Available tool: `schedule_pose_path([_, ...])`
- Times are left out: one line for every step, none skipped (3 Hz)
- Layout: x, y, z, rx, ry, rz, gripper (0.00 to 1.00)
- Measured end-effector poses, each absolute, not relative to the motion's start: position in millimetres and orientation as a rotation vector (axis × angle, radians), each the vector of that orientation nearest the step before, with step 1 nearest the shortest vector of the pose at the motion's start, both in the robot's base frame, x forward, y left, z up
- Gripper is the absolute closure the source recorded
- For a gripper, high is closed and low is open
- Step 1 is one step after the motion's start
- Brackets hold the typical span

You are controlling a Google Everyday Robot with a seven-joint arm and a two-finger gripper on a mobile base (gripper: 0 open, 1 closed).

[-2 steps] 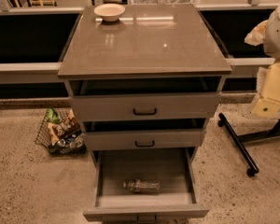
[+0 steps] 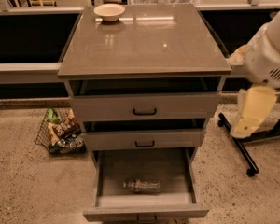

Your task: Pick water bottle from bottom drawer and place on counter

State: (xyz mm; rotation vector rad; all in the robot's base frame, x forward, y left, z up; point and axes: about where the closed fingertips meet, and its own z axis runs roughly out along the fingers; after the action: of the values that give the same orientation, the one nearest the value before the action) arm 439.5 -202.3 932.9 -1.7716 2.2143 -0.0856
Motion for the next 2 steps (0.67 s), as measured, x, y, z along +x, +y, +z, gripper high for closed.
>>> schedule_pose_path([434, -182, 865, -1.792, 2.183, 0.007, 0.00])
schedule_pose_path([437, -150, 786, -1.799, 2.150, 0.165, 0.00])
